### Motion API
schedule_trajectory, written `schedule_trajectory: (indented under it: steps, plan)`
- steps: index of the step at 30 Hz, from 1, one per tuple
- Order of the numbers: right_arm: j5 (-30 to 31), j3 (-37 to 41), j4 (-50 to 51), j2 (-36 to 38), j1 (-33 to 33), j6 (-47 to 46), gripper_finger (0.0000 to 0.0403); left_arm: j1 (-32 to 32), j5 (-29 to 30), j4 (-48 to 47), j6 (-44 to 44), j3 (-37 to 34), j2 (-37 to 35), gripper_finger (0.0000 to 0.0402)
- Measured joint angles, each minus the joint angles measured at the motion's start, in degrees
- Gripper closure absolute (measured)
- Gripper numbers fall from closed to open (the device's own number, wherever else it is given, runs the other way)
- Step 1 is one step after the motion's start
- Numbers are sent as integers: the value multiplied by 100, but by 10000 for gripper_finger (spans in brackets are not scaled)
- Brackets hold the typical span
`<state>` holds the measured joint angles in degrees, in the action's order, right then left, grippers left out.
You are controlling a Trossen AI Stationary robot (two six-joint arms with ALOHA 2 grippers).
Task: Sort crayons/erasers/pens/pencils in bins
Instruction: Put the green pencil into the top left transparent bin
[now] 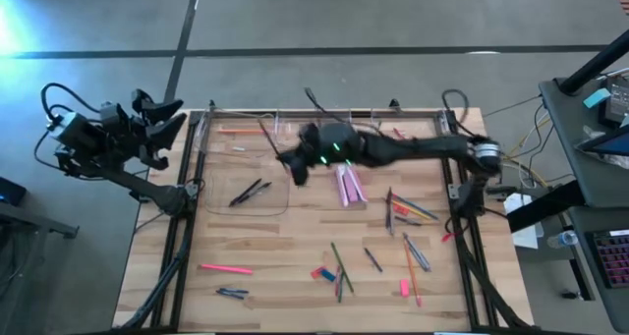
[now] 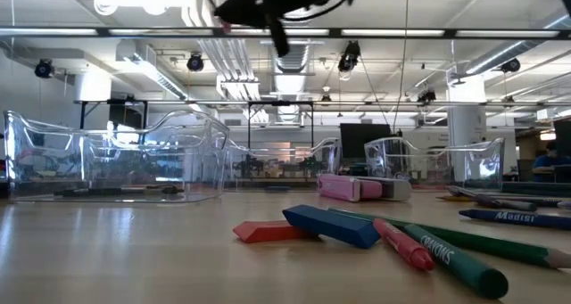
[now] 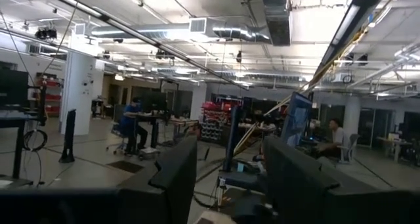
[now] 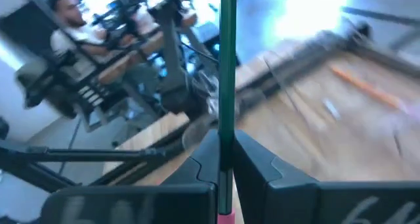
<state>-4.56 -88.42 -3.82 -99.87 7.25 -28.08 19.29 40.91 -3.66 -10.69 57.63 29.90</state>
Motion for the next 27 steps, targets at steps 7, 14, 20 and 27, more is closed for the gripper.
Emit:
schedule_trajectory:
  steps: [7,14,20,27]
  plan:
    - [-1528,-1932,56,-1479,1044,570,385,-6,-8,19,480,0,118,240]
    - [-2343,-3568,74,-2923,1643,216,385,-4,-7,13,676,0,144,240]
    - [-2749,-4665,14,-3912,1761,-197,376,-4,-2,17,1069,0,176,240]
    - [-2892,-4568,-66,-4023,1765,-353,319,-2,-1,14,1292,2,288,240]
